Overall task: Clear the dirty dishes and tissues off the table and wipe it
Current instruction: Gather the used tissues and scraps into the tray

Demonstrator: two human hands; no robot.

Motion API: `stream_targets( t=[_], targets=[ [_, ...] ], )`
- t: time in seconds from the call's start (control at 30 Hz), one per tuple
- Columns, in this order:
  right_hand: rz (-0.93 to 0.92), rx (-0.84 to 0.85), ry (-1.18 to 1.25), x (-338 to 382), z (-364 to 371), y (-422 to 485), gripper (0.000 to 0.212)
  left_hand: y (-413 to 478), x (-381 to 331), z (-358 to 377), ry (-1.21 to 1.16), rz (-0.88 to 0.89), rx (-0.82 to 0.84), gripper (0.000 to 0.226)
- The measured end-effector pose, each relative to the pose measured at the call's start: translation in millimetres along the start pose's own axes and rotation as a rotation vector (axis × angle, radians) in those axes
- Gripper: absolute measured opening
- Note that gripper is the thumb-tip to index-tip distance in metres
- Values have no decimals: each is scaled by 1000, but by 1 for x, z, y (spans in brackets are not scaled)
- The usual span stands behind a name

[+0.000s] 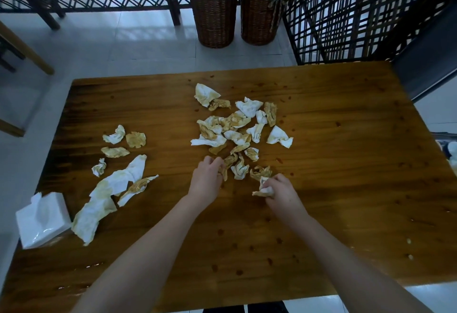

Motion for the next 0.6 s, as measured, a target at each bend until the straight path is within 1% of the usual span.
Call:
stream_targets(
  t=[0.13,0.23,0.3,0.37,0.43,0.5,0.6],
  targets=[
    [4,-40,2,-6,-18,7,29,17,-21,9,56,46,5,30],
    [-40,-49,5,-7,-24,9,29,28,-28,18,62,43,36,34],
    [-91,-82,-15,-8,-29,9,30,34,-30,27,68,16,117,45],
    [-126,-116,-40,-9,-35,10,31,38,-31,38,97,-8,234,64],
    [-156,-141,-63,-9,-40,10,32,42,-32,45,138,-29,297,77],
    [-189,-172,-93,-8,-44,10,32,47,-32,49,158,-46,290,77],
    [-203,-210,-116,-9,-49,9,30,50,-33,52,182,-53,247,63]
  ],
)
Point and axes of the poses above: each hand's wrist, its own y-axis towards the middle knuckle, its own z-axis out of the palm, x = y × z, the point moved 5 cm from there along y, towards the middle knuckle, and after that the axes turned 3 degrees about x, right-handed, at the moved point
